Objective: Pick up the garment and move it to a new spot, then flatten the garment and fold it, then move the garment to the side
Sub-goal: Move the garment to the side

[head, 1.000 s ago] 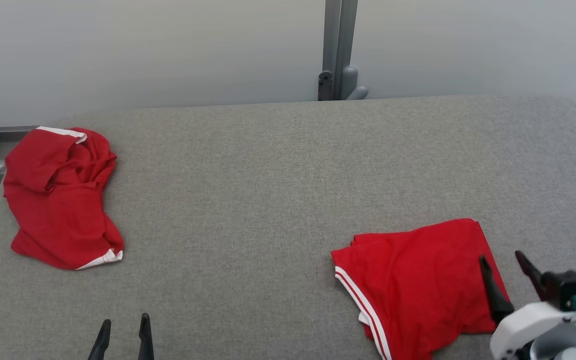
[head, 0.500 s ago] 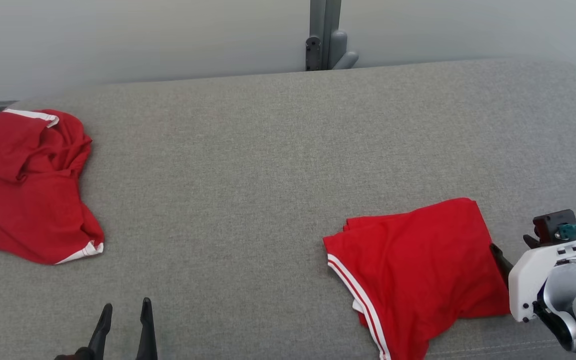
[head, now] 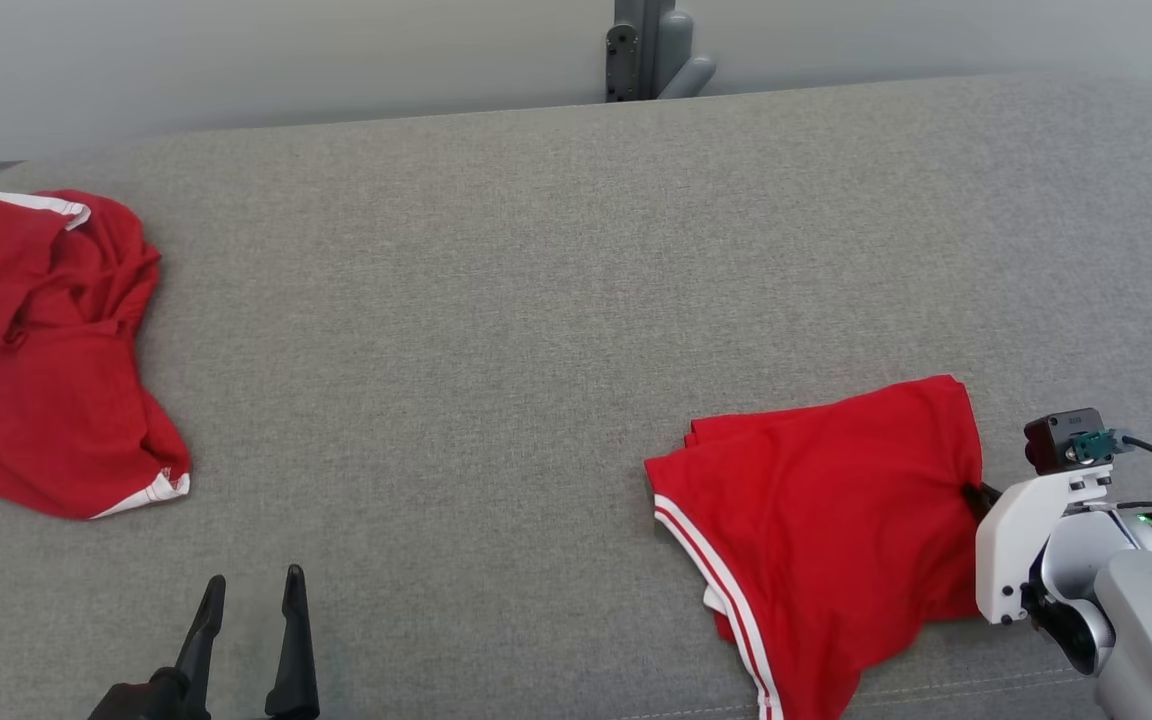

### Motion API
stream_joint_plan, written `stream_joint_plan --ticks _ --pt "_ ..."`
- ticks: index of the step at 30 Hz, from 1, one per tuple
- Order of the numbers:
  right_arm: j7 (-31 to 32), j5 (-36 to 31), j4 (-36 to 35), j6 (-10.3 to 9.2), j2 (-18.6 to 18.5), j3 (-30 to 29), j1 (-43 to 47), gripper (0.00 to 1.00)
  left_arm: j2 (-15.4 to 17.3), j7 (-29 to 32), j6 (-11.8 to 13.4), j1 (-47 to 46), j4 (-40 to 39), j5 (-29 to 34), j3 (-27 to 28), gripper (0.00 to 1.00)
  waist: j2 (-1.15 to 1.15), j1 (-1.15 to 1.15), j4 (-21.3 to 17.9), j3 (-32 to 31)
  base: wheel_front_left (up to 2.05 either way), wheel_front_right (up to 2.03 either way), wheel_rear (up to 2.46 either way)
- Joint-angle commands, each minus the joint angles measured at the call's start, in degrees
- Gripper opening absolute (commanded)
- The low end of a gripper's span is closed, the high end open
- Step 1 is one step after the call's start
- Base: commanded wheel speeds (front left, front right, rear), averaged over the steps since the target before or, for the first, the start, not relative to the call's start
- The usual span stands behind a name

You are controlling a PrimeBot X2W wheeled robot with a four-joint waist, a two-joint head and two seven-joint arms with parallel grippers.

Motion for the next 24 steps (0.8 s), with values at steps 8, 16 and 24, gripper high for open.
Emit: stream_joint_plan --ticks 8,16,24 --pt "-4.53 0.86 1.32 -0.11 -2.11 2.8 -5.95 0.0 0.07 -0.16 -0.13 -2.05 -2.16 -0.83 0.03 1.0 0.48 0.0 -6.53 2.51 0.0 0.0 0.0" --pt "-10.58 -2.19 5.64 -0.11 -0.42 2.89 -15.49 0.0 0.1 -0.09 -0.14 -6.27 -5.92 1.24 -1.16 1.0 0.48 0.0 -14.46 9.19 0.0 0.0 0.0" --pt "-20.62 -6.86 15.25 -0.1 0.13 -3.4 -24.99 0.0 2.81 -0.09 -0.08 -8.79 -6.13 2.97 -4.66 1.0 0.48 0.0 -15.73 13.44 0.0 0.0 0.0"
